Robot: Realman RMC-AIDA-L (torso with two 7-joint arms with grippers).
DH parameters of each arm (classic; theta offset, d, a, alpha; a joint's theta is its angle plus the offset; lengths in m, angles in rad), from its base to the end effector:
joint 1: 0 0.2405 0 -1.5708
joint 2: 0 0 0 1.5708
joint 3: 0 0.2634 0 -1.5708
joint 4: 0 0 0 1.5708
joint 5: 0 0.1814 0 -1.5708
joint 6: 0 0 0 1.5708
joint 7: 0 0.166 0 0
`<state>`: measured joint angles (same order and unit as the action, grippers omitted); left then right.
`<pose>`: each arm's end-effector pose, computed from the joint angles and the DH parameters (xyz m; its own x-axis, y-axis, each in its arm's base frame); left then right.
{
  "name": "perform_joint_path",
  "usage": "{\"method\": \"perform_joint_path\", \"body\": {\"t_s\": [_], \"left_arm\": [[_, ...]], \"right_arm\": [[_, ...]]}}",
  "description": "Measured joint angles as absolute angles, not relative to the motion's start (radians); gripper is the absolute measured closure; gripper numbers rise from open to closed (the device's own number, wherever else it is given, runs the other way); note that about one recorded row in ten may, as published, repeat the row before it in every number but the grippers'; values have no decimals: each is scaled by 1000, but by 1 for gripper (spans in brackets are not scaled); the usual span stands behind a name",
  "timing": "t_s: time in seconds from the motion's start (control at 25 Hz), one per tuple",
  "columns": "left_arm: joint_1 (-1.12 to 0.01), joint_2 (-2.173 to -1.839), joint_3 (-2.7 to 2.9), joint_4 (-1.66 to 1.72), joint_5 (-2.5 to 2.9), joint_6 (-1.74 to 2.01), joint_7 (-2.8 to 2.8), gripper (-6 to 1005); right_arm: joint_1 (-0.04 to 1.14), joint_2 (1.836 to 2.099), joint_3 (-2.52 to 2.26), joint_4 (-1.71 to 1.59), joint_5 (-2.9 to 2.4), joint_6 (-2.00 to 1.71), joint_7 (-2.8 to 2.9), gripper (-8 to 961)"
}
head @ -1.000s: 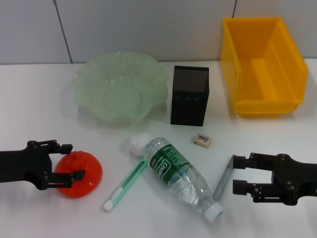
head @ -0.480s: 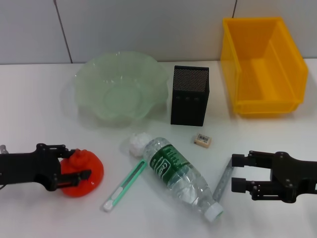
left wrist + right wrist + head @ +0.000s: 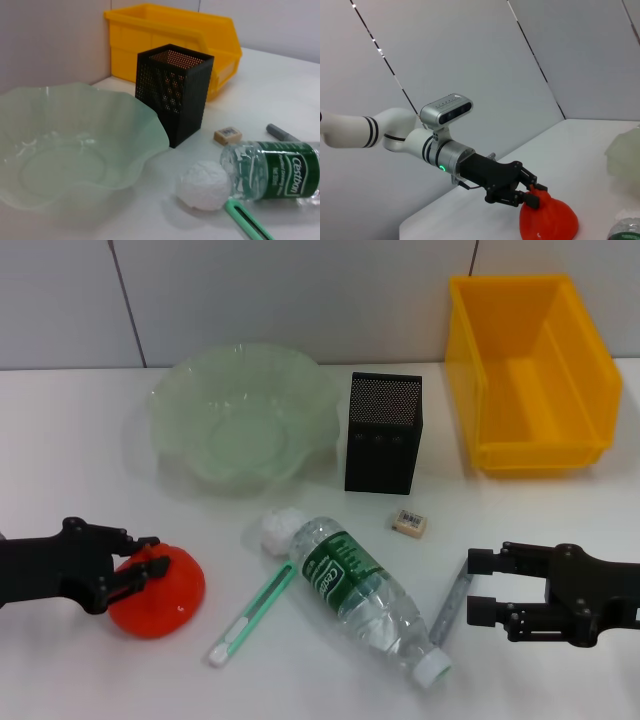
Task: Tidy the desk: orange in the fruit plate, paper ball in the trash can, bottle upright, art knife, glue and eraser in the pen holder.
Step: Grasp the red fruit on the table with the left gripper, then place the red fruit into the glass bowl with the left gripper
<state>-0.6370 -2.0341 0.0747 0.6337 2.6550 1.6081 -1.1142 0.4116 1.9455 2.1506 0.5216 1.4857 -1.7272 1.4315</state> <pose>-0.3008 0.3174 0.0028 0.8994 0.3175 0.3006 0.4046 -0.8648 -0.2974 0.2541 0.2683 -0.0016 0.6719 -0.4641 -0.5772 -0.4975 -0.8601 0.1126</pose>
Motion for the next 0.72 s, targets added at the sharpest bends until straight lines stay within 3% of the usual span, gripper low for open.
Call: {"method": "perform_joint_path", "body": {"t_s": [0.08, 0.72], "left_arm": [[-634, -2034, 81, 634, 2652, 1608, -1114, 741], [-611, -2017, 83, 633, 2335, 1705, -1191, 827]], "right_arm": [[412, 1945, 2151, 522, 1486, -1727, 1431, 167], [407, 1948, 2151, 520, 1485, -1728, 1429, 168]]}}
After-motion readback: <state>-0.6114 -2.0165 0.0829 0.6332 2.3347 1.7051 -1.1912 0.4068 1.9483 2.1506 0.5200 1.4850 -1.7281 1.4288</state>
